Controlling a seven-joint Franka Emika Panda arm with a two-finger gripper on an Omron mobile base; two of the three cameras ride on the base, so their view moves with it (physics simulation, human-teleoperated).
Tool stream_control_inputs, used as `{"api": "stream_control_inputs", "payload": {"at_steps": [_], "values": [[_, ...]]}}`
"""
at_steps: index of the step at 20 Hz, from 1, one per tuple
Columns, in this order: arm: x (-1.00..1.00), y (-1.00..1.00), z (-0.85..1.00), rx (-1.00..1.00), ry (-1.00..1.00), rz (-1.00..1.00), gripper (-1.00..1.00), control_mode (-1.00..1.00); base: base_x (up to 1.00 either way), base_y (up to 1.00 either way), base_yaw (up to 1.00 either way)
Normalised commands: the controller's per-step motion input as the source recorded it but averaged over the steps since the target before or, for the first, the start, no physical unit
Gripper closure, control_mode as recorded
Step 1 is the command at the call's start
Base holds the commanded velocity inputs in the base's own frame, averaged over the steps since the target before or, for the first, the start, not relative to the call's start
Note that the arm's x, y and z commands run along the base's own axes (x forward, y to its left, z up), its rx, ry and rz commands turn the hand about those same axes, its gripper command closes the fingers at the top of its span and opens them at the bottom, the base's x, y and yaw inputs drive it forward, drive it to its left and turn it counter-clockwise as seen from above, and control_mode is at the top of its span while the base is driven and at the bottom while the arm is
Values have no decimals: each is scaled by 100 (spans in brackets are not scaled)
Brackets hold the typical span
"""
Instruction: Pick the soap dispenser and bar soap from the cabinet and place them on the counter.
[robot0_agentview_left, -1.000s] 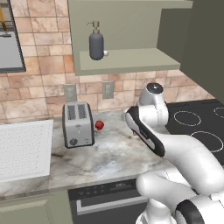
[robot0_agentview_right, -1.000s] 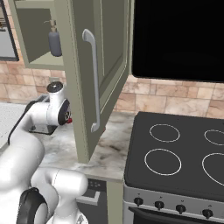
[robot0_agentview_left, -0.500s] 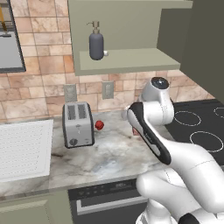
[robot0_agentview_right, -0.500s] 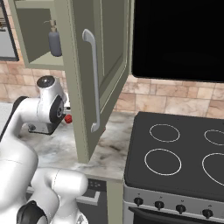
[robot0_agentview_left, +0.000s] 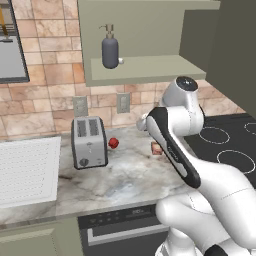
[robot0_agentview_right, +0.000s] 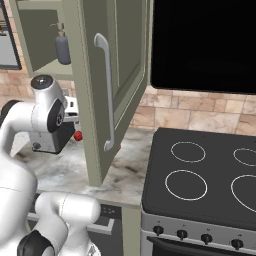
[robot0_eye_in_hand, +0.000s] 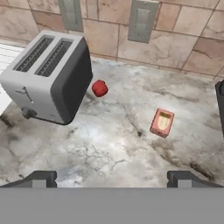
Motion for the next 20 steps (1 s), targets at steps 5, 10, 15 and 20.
{"api": "stream_control_inputs", "payload": {"at_steps": [5, 10, 15, 20], "values": [[-11, 12, 40, 1, -7, 6, -100, -100, 0, 0, 0], [-9, 5, 29, 1, -15, 5, -100, -100, 0, 0, 0], [4, 2, 36, 0, -14, 1, -100, -100, 0, 0, 0], [5, 0, 30, 0, -16, -4, -100, -100, 0, 0, 0]]}}
